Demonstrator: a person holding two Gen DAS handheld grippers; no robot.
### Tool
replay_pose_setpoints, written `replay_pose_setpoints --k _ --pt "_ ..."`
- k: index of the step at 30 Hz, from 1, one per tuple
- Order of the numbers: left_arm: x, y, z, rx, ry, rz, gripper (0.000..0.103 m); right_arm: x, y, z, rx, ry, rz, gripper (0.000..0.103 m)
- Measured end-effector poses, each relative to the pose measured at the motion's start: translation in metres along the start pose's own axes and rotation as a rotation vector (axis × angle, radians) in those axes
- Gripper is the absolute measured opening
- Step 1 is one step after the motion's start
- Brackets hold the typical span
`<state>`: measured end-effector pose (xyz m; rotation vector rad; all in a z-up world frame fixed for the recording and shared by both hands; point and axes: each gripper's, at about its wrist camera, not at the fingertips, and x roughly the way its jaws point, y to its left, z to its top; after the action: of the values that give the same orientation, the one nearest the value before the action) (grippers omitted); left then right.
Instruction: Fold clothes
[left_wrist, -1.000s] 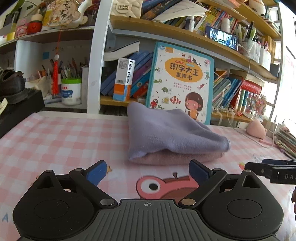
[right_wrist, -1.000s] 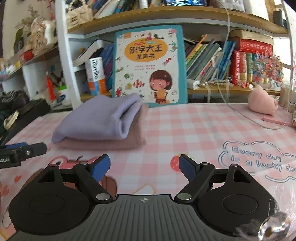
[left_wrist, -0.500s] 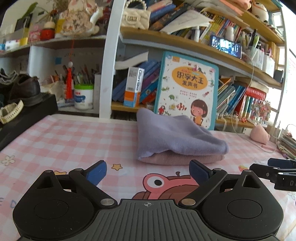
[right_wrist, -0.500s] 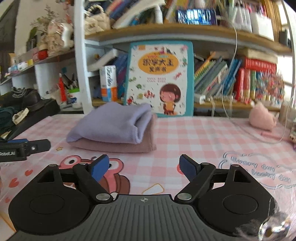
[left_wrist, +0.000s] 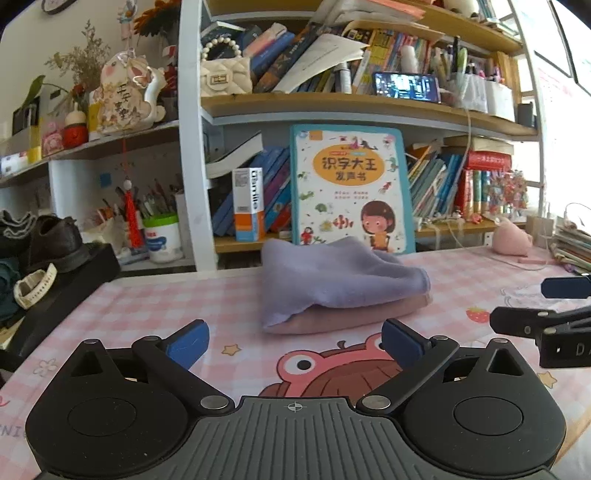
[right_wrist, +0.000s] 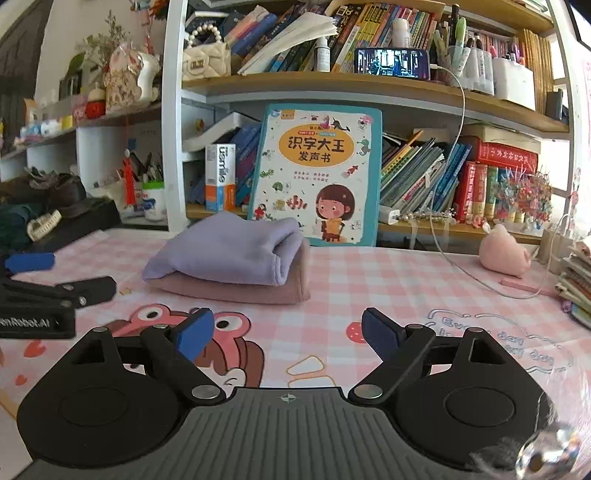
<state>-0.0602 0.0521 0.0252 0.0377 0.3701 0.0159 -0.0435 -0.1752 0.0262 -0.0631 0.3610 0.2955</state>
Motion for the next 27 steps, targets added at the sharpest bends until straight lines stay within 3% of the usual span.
replay_pose_setpoints --k 11,15,27 --pt "0.01 0.002 -0.018 -0.03 0.106 0.066 0.103 0.001 0.012 -0.023 0.012 0.041 -0.045 0.094" --pt "0.01 -0.004 -0.019 0.004 0.111 0.071 0.103 0.003 0.011 -0.023 0.021 0.055 -0.055 0.1" --pt "0.019 -0.009 -0.02 0.039 0.169 0.047 0.103 0.015 0.018 -0.024 -0.03 0.124 -0.081 0.1"
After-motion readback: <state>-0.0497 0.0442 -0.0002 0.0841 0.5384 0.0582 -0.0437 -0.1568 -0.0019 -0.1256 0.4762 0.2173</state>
